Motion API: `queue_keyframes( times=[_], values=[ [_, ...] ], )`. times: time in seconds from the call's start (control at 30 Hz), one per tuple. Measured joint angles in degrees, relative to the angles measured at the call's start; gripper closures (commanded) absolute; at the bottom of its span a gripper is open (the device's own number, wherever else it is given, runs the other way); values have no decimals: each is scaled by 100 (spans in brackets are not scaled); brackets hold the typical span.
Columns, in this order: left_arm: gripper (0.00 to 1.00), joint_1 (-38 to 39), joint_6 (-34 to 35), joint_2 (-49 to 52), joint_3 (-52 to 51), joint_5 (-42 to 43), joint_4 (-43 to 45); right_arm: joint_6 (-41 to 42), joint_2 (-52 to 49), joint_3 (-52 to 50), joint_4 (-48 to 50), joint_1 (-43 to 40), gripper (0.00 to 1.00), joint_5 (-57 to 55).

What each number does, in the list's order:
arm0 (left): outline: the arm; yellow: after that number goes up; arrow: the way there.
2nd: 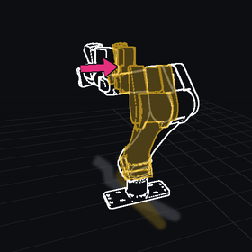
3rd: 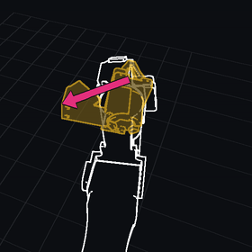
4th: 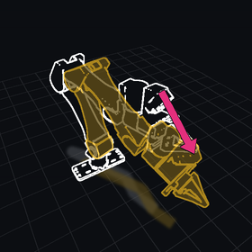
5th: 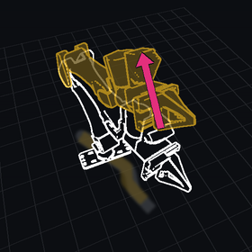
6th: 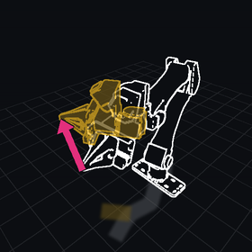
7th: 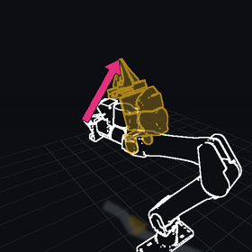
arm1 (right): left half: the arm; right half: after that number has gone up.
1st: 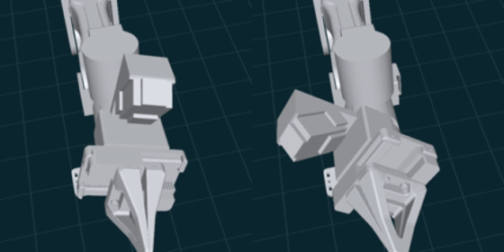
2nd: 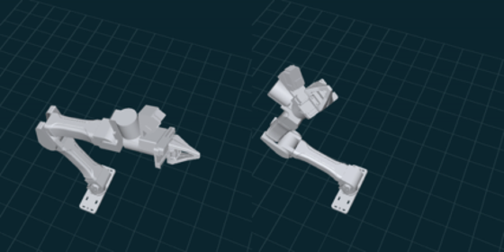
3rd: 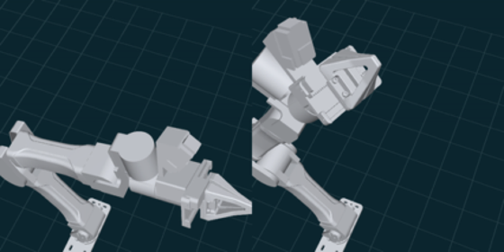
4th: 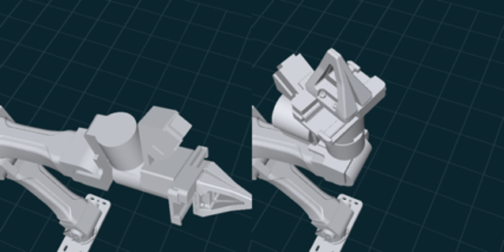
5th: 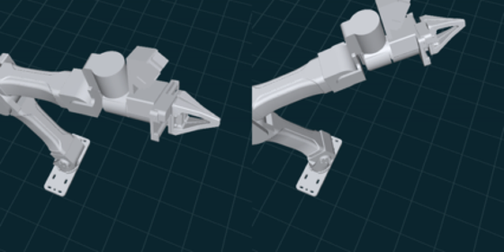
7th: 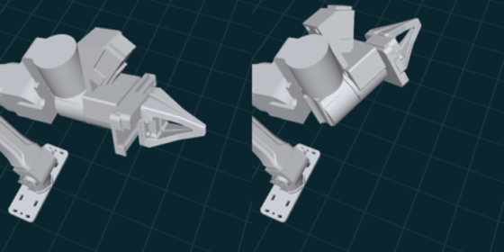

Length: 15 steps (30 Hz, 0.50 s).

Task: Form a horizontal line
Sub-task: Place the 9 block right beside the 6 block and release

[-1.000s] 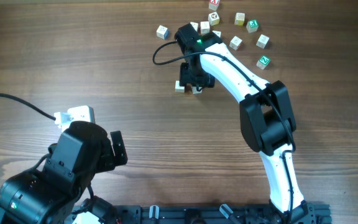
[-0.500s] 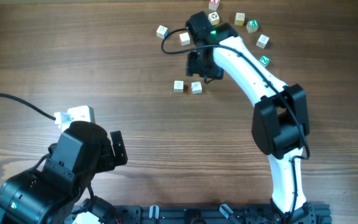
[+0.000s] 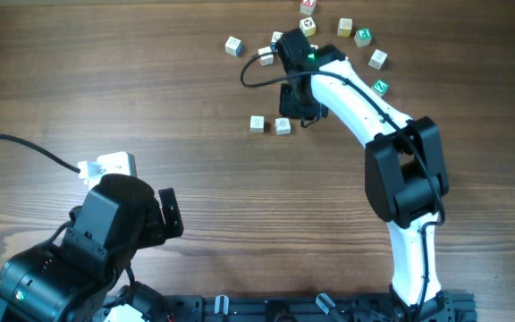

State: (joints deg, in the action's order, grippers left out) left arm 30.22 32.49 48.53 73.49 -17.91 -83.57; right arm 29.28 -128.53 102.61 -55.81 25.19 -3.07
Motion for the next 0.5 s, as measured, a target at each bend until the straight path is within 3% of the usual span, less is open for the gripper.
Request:
queue_keyframes(
  times=[0.5],
  values=[
    [0,0,0,0,0,0,0,-304,0,-133,232,-76,96,669]
  ],
)
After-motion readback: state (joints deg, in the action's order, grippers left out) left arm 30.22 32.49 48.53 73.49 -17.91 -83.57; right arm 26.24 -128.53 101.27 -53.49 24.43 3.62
